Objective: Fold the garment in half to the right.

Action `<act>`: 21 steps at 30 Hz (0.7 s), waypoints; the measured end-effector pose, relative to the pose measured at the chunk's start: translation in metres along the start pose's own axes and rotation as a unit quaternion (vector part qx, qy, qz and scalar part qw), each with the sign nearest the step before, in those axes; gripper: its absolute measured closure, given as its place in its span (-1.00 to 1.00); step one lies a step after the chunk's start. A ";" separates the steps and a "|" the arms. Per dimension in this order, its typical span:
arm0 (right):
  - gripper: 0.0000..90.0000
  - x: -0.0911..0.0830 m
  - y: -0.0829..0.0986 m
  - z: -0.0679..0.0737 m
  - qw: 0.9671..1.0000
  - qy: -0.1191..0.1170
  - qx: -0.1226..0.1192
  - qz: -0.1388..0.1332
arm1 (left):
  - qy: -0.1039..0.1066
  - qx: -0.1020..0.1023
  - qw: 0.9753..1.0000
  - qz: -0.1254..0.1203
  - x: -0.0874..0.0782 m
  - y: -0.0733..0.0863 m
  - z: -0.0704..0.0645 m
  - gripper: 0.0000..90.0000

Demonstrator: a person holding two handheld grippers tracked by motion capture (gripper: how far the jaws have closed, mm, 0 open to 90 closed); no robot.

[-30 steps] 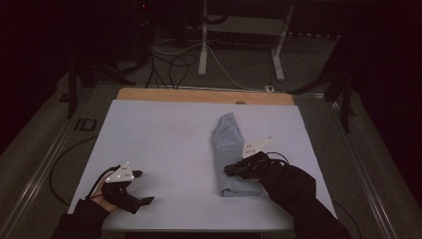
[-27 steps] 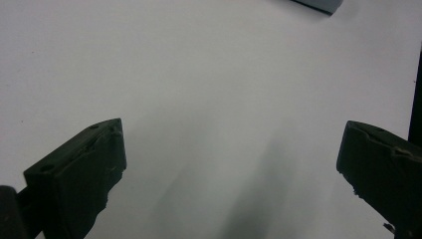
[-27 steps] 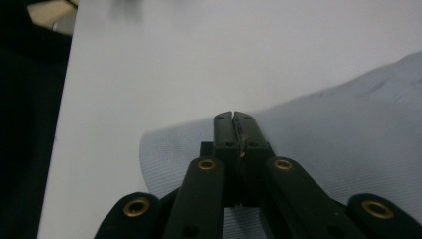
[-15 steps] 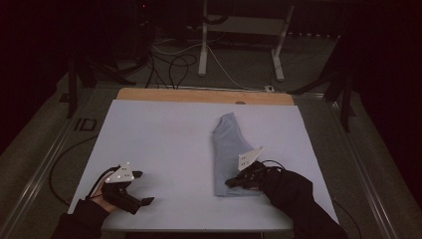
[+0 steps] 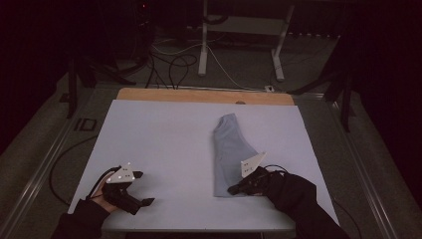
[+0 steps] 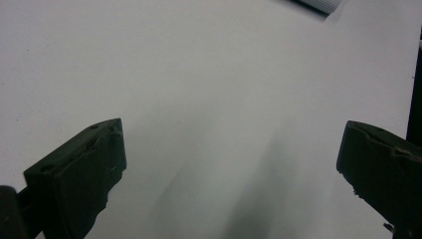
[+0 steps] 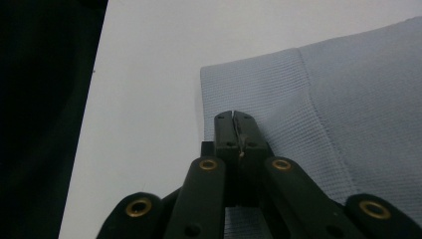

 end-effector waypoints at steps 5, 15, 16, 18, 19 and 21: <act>1.00 0.000 0.000 -0.001 1.000 -0.002 0.002 0.001 | 0.000 0.001 1.000 -0.001 0.000 0.000 -0.001 -0.99; 1.00 -0.004 -0.005 -0.003 1.000 0.000 0.013 -0.012 | 0.001 0.003 1.000 0.000 -0.001 -0.001 -0.001 -0.99; 0.99 -0.006 -0.007 -0.003 1.000 0.002 0.012 -0.017 | 0.001 0.003 1.000 0.000 -0.001 -0.001 -0.001 -0.99; 0.80 -0.010 -0.011 -0.004 0.999 0.011 0.019 -0.026 | 0.002 0.005 1.000 0.001 -0.001 -0.001 -0.001 -0.99; 0.59 -0.013 -0.014 -0.004 0.999 0.017 0.019 -0.034 | 0.001 0.006 1.000 0.002 -0.001 -0.001 -0.001 -0.99; 0.45 -0.016 -0.016 -0.005 0.999 0.021 0.021 -0.040 | 0.003 0.005 1.000 0.002 -0.001 -0.001 -0.001 -0.99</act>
Point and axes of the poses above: each handheld gripper's, and its own axes: x roughly forward along the jaws, y roughly out of its underside, z roughly to its left, the point moved 3 cm from there along x, roughly forward along the jaws, and after that the axes turned 7 degrees about y, right-handed, at the moved point
